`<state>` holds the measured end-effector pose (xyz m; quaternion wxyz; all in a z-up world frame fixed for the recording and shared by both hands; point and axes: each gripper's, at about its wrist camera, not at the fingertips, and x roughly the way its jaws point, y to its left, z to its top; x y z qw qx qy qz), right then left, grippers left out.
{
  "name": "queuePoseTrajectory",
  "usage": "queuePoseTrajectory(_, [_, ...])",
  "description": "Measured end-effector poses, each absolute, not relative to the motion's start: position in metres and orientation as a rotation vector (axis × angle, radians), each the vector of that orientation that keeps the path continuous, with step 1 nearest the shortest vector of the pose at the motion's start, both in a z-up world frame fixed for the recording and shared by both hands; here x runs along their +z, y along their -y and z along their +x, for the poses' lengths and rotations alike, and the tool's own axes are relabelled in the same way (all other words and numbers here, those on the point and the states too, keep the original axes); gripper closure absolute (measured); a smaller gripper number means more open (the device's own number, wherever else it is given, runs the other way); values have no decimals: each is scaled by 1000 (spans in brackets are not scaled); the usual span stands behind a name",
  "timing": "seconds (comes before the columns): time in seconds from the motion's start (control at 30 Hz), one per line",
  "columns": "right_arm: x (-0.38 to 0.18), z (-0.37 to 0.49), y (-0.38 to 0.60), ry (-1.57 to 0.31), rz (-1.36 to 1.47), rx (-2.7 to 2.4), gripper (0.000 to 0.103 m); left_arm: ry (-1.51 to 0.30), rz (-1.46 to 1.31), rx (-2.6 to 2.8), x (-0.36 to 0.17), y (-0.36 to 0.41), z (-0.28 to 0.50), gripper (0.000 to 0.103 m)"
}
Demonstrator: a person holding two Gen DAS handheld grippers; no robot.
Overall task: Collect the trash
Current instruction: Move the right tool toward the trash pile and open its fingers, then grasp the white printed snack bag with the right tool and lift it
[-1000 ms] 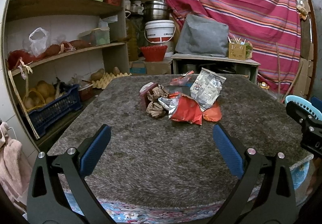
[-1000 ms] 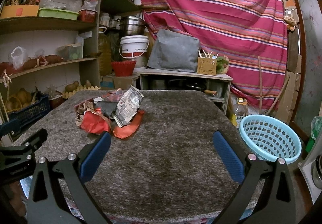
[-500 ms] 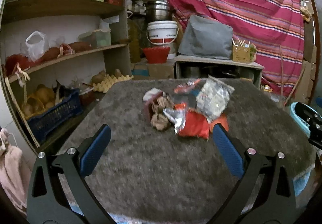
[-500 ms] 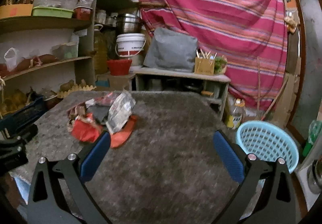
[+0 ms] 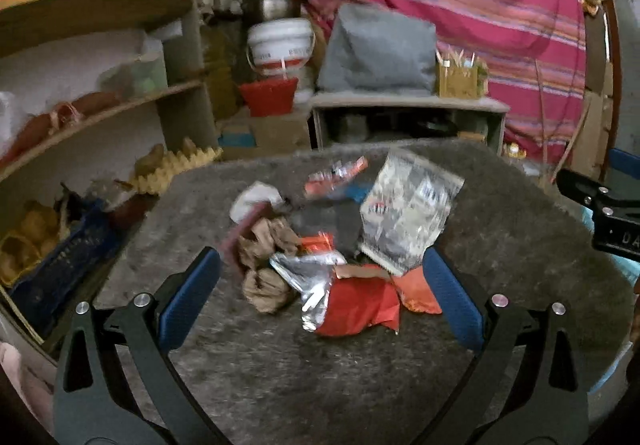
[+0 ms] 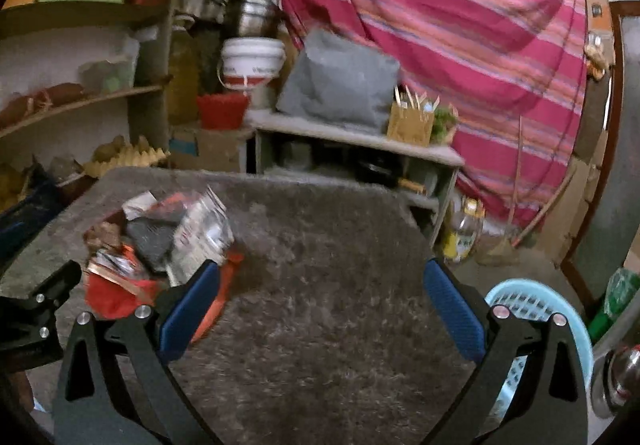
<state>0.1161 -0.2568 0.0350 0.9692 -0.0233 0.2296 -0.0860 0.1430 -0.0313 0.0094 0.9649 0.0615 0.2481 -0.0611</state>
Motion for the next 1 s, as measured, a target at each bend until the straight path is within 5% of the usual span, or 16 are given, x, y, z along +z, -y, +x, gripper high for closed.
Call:
queuePoseTrajectory(0.27, [3,150,279,-558,-24,-200,4,-654,73,-158,-33,36,189,10])
queuePoseTrajectory(0.6, [0,166,259,-567,-24,-179,4,-701,48,-274,-43,28,194,62])
queuePoseTrajectory(0.63, [-1,169,255,-569,-28,-175,4,-700,48,-286,-43,26,192,100])
queuePoseTrajectory(1.0, [-9,194,220,-585,-50,-139,4,-632,24,-334,-10,-9,162,103])
